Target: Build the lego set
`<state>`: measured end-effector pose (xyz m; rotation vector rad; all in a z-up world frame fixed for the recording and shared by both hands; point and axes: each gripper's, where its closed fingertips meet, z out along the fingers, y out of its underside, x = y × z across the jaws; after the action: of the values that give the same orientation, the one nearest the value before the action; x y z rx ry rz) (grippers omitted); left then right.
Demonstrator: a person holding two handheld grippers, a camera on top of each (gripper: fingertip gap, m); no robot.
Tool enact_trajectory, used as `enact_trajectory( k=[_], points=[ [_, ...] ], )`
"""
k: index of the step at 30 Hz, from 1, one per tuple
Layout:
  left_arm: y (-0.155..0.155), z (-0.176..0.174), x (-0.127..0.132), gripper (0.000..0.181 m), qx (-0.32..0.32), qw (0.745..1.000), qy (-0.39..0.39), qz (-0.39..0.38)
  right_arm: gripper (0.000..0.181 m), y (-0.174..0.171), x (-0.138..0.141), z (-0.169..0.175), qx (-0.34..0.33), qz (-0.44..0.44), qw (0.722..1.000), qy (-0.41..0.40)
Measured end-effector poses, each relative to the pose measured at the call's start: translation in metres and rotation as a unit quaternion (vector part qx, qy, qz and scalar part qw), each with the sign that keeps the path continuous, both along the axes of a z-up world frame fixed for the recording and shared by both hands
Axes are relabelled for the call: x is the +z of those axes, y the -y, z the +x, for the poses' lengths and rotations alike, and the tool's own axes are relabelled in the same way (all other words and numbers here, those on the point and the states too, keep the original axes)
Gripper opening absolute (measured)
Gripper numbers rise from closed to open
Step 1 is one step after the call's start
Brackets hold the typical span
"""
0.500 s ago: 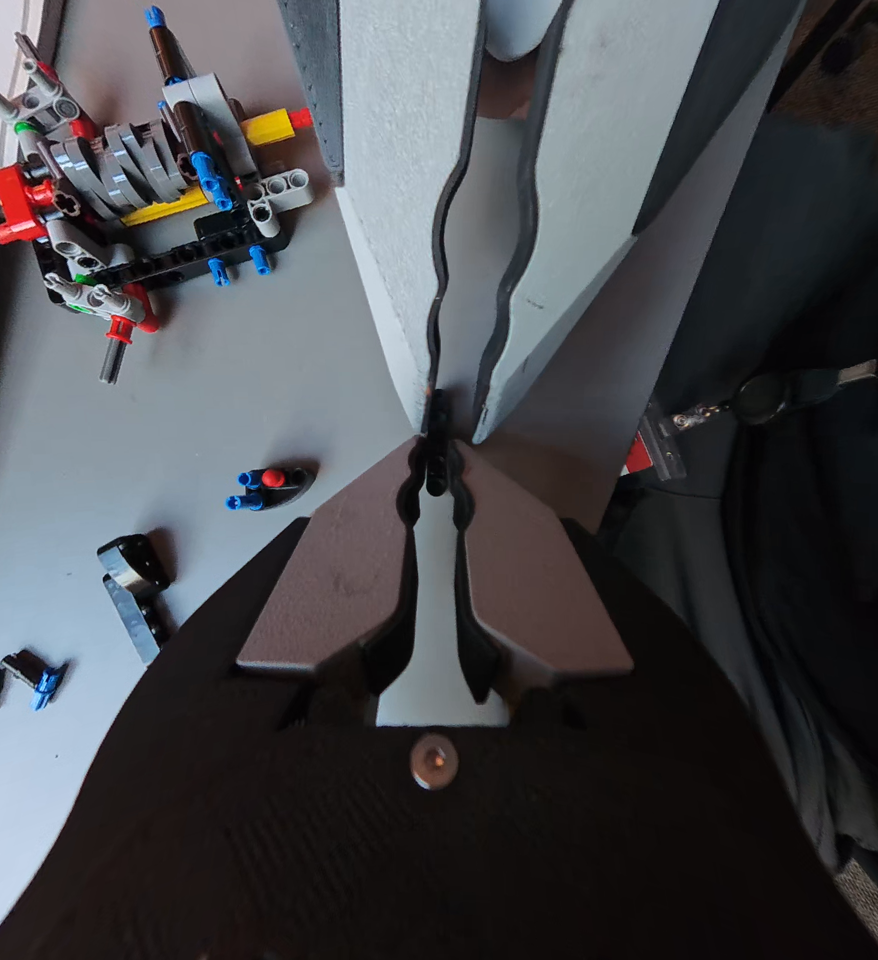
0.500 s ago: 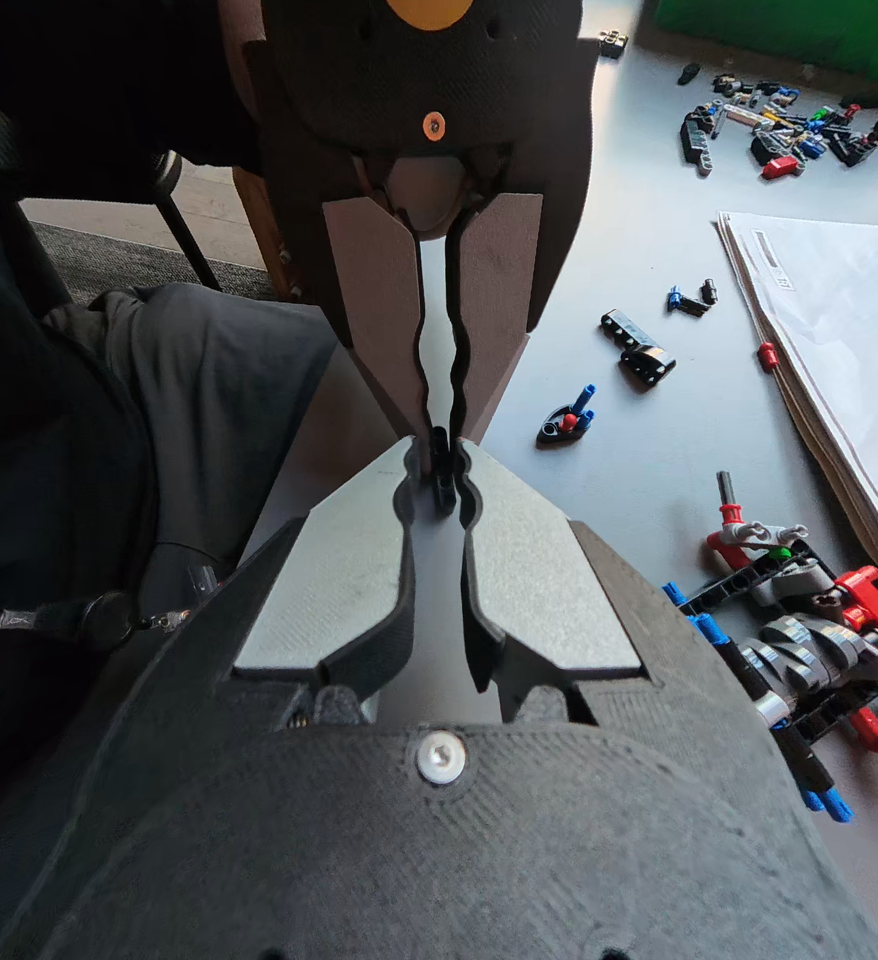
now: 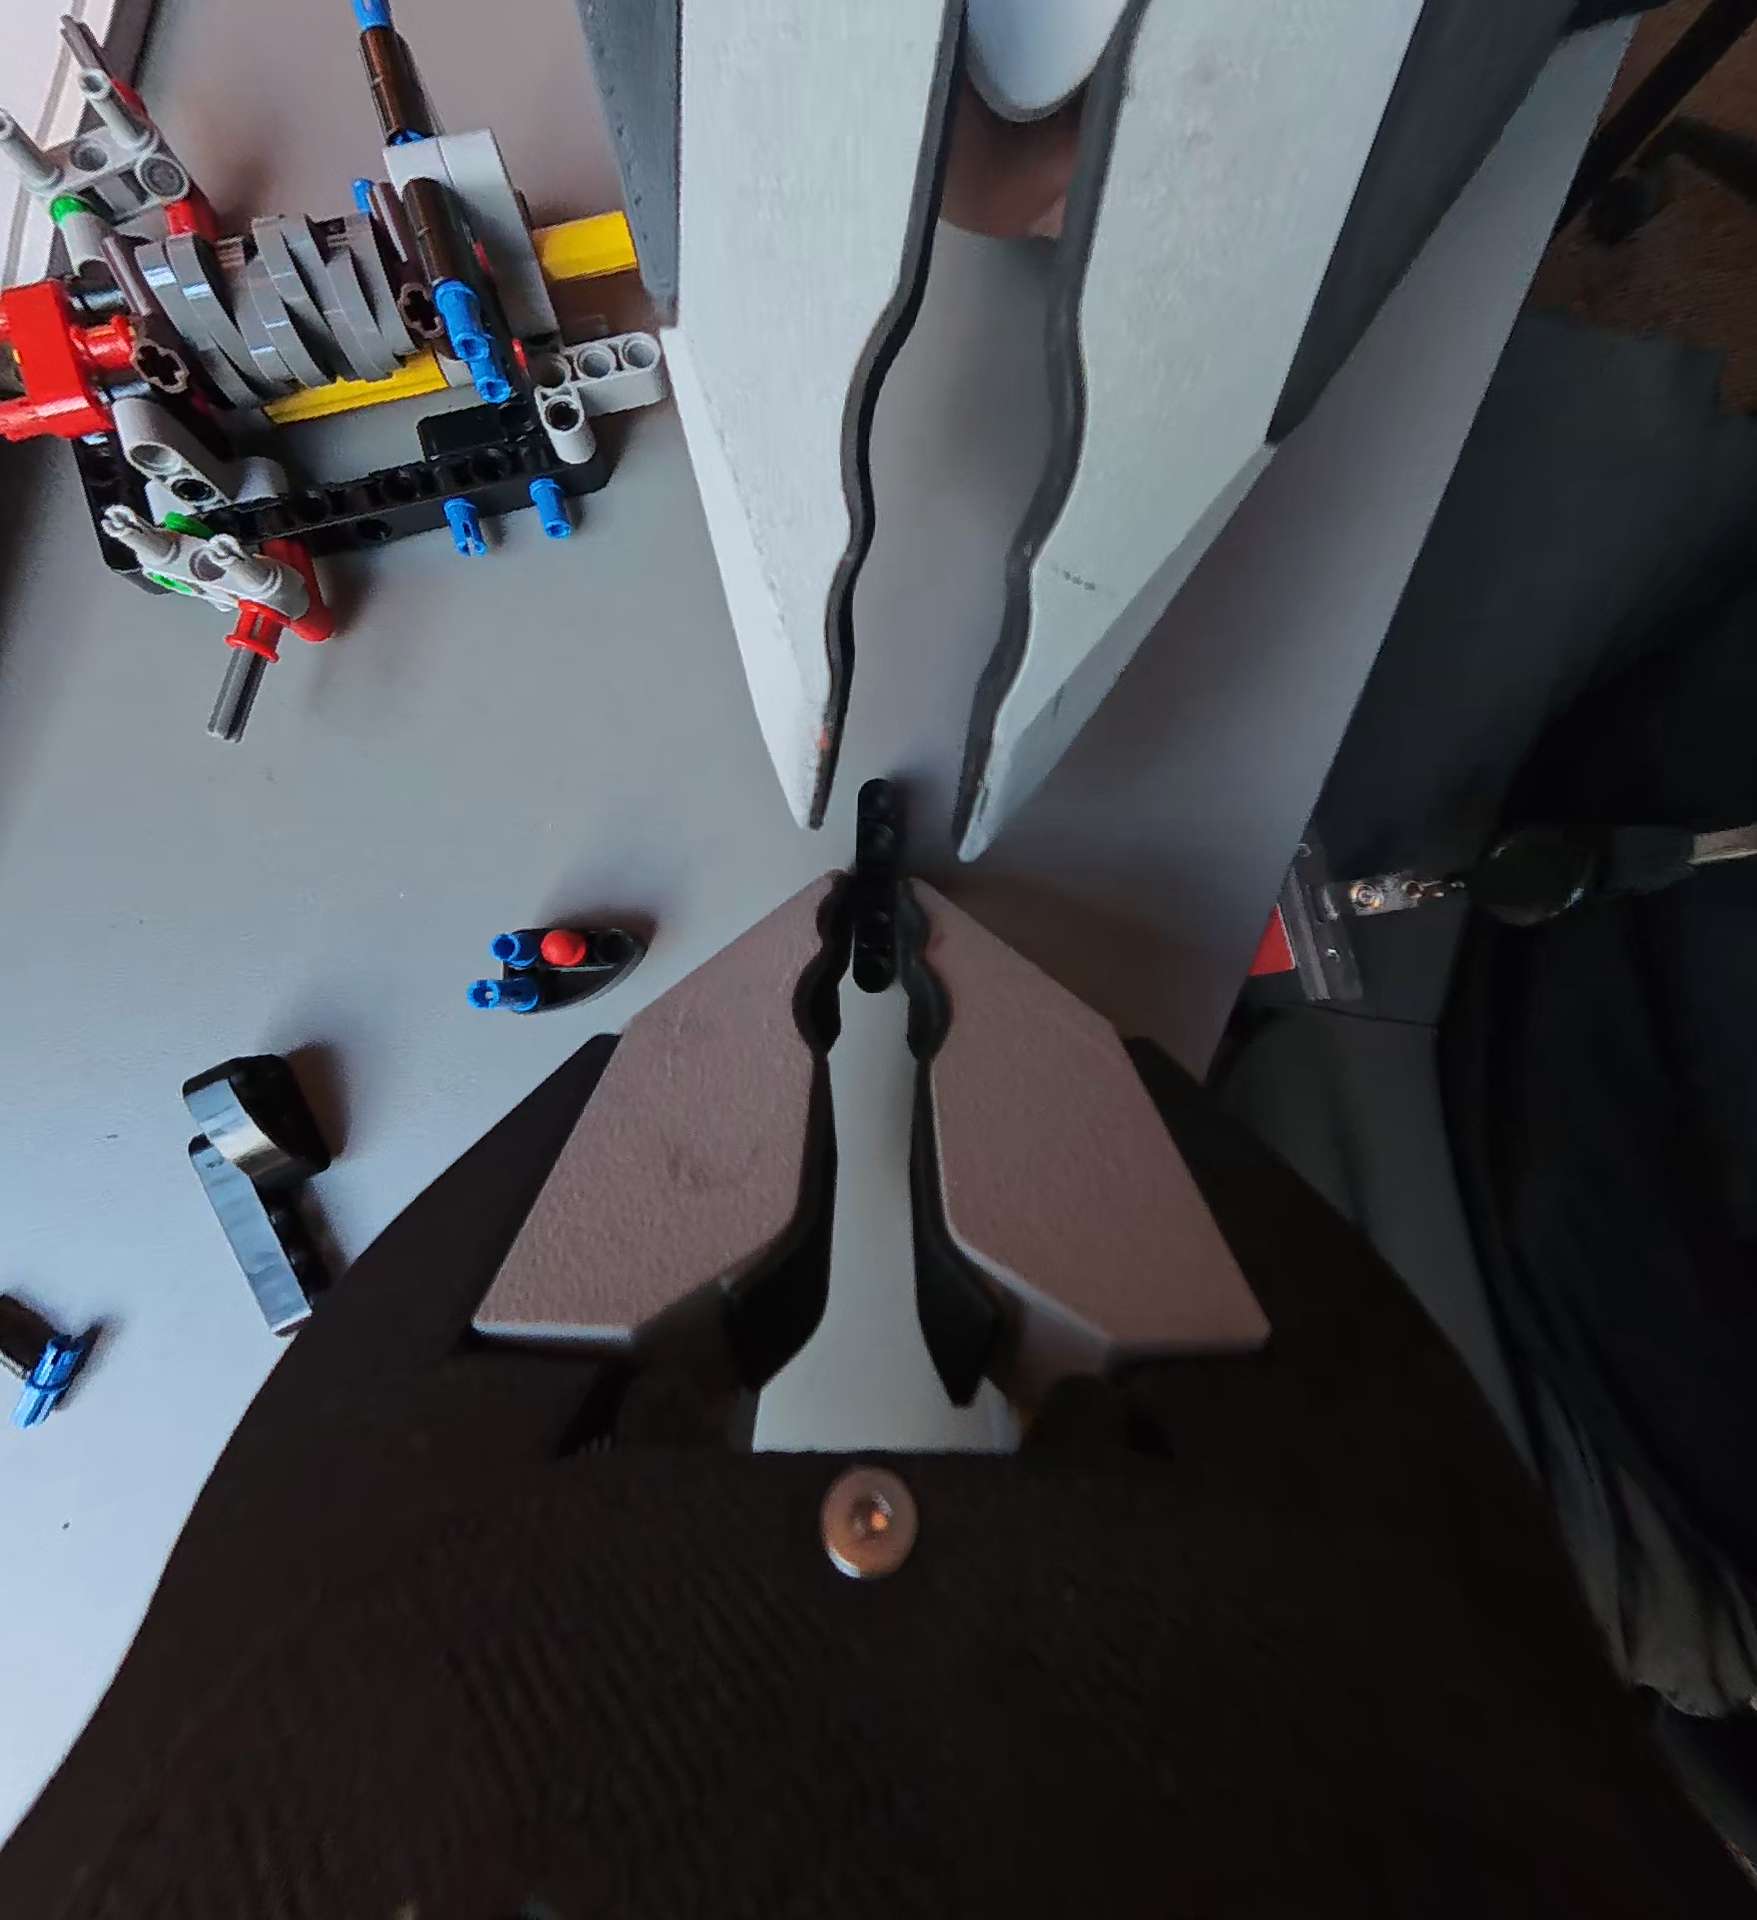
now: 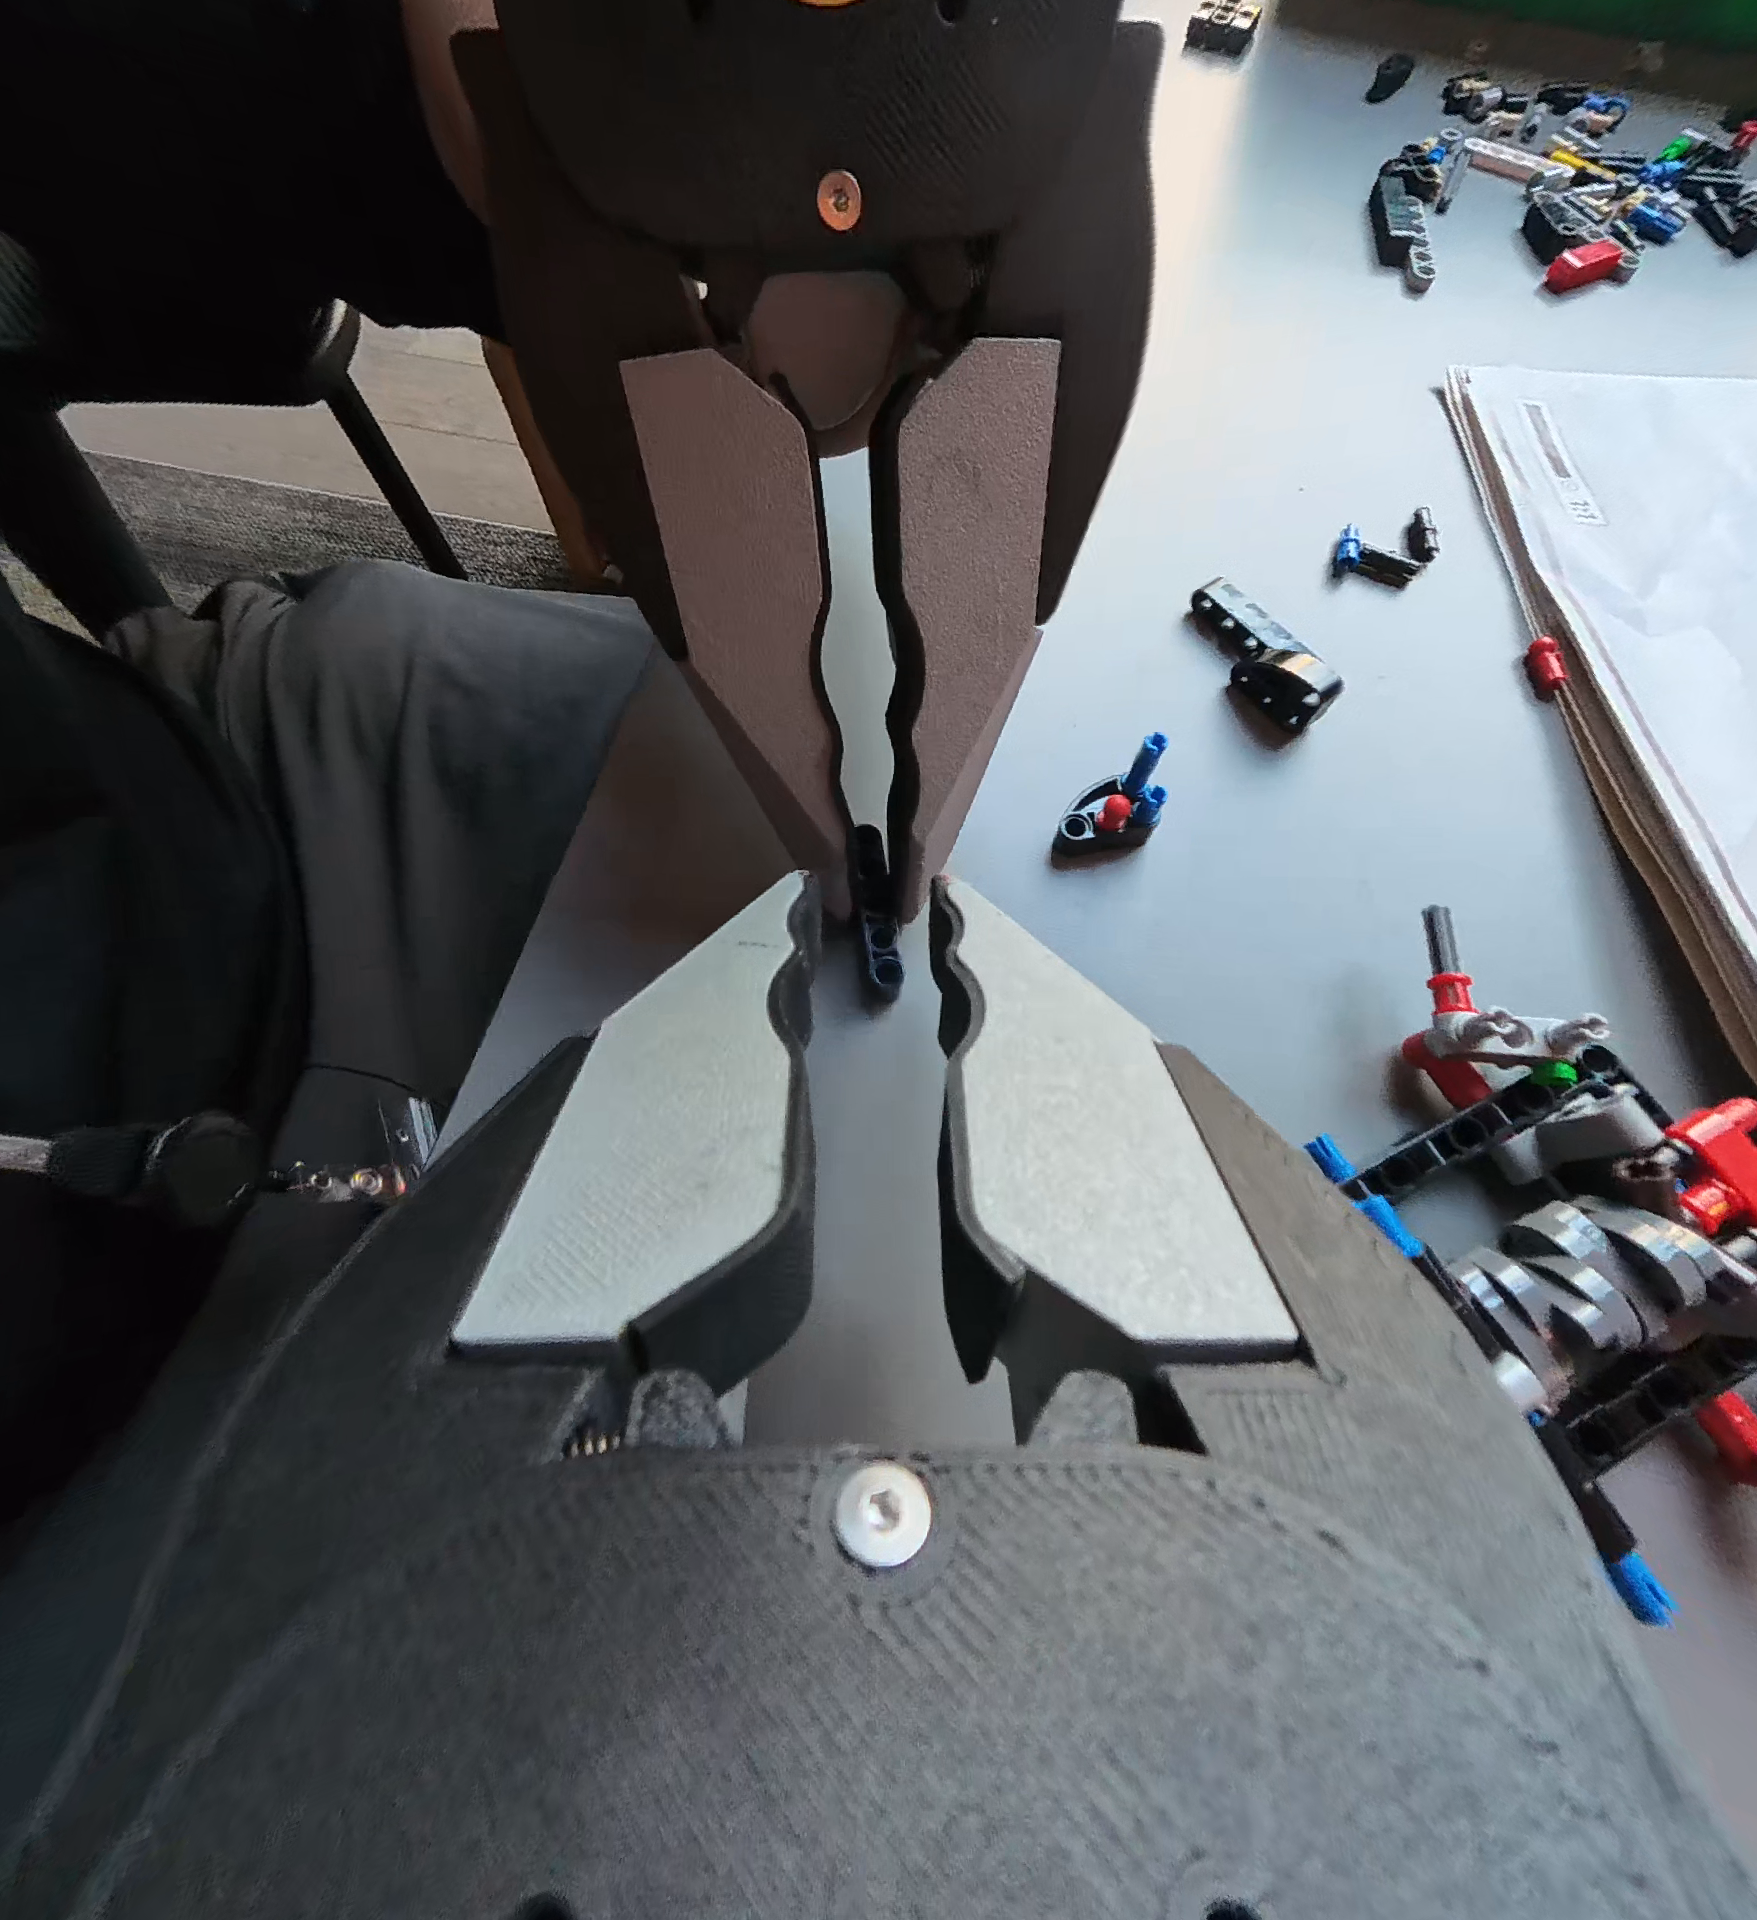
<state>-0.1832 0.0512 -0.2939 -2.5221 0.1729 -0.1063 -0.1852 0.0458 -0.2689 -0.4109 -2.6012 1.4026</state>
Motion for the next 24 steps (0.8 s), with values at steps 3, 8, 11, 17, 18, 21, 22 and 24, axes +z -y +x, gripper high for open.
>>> enact_trajectory(
  k=[3, 8, 11, 17, 18, 21, 22, 24],
  points=[
    [0.000, 0.000, 0.000, 0.005, -0.003, 1.000, -0.005, -0.001, 0.020, 0.002, -0.004, 0.003, 0.012, 0.017, 1.000, -0.006],
    [0.002, 0.003, 0.001, 0.005, -0.013, 1.000, 0.005, 0.005, 0.013, 0.000, -0.018, 0.003, 0.014, 0.063, 0.998, -0.003],
    [0.002, 0.007, 0.002, 0.005, -0.025, 1.000, 0.010, 0.013, 0.014, -0.001, -0.024, 0.001, 0.007, 0.080, 0.997, 0.004],
    [0.001, 0.005, 0.000, 0.005, -0.028, 0.999, -0.011, 0.013, 0.005, 0.000, -0.024, 0.004, 0.015, 0.081, 0.997, 0.003],
    [0.001, 0.005, 0.000, 0.005, -0.027, 1.000, -0.010, 0.014, 0.006, -0.001, -0.024, 0.004, 0.015, 0.082, 0.997, 0.001],
    [0.003, 0.004, 0.000, 0.006, -0.022, 1.000, 0.002, 0.014, 0.006, -0.001, -0.024, 0.004, 0.013, 0.081, 0.997, 0.004],
    [0.004, 0.004, 0.000, 0.006, -0.021, 1.000, 0.004, 0.015, 0.006, -0.001, -0.023, 0.004, 0.013, 0.078, 0.997, 0.007],
    [0.006, 0.001, 0.000, 0.006, -0.018, 1.000, 0.002, 0.015, 0.005, -0.002, -0.021, 0.003, 0.008, 0.070, 0.997, 0.010]
  ],
)
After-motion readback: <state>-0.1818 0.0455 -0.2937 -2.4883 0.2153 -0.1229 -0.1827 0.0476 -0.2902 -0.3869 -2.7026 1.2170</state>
